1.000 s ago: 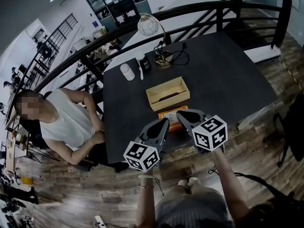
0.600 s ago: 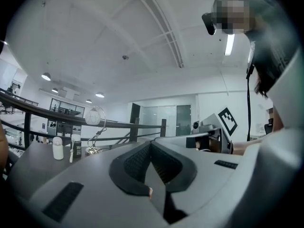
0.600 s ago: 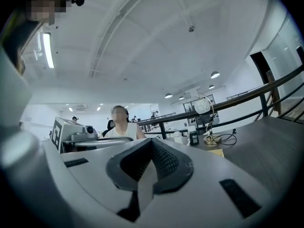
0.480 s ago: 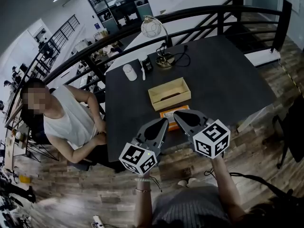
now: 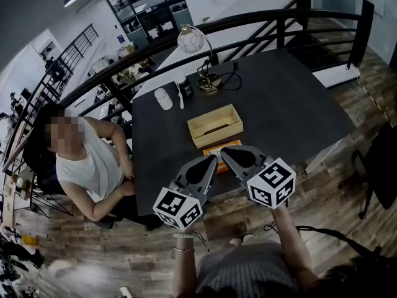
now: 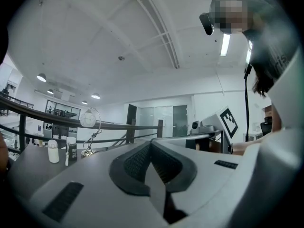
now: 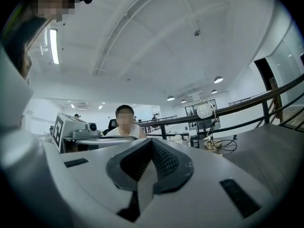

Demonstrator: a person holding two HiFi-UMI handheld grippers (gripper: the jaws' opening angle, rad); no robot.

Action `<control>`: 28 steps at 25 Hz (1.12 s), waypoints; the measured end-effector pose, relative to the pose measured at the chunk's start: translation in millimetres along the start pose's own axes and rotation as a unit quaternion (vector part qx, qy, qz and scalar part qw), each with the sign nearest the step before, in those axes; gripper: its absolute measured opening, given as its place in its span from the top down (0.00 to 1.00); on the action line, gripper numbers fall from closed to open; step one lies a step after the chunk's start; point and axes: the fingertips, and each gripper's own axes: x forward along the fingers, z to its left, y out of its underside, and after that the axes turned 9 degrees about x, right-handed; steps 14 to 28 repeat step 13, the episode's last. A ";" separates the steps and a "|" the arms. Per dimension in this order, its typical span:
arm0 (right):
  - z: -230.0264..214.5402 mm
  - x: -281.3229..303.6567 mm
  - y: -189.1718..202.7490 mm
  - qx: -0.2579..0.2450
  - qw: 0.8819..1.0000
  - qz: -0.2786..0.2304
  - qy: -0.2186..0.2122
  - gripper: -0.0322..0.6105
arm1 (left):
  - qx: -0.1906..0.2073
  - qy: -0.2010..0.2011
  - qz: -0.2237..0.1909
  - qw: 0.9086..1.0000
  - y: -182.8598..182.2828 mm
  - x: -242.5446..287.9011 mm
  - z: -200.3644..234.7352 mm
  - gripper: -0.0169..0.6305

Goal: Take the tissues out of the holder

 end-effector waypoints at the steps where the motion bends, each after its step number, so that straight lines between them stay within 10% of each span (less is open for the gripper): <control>1: -0.3 -0.2 0.6 0.000 1.000 0.000 0.000 0.93 | 0.000 0.001 0.000 1.000 0.3 0.7 -0.6 0.96; 28: -2.4 -0.9 4.0 -0.001 1.000 0.001 -0.003 0.93 | 0.002 -0.005 0.002 1.000 0.1 -0.3 1.4 0.96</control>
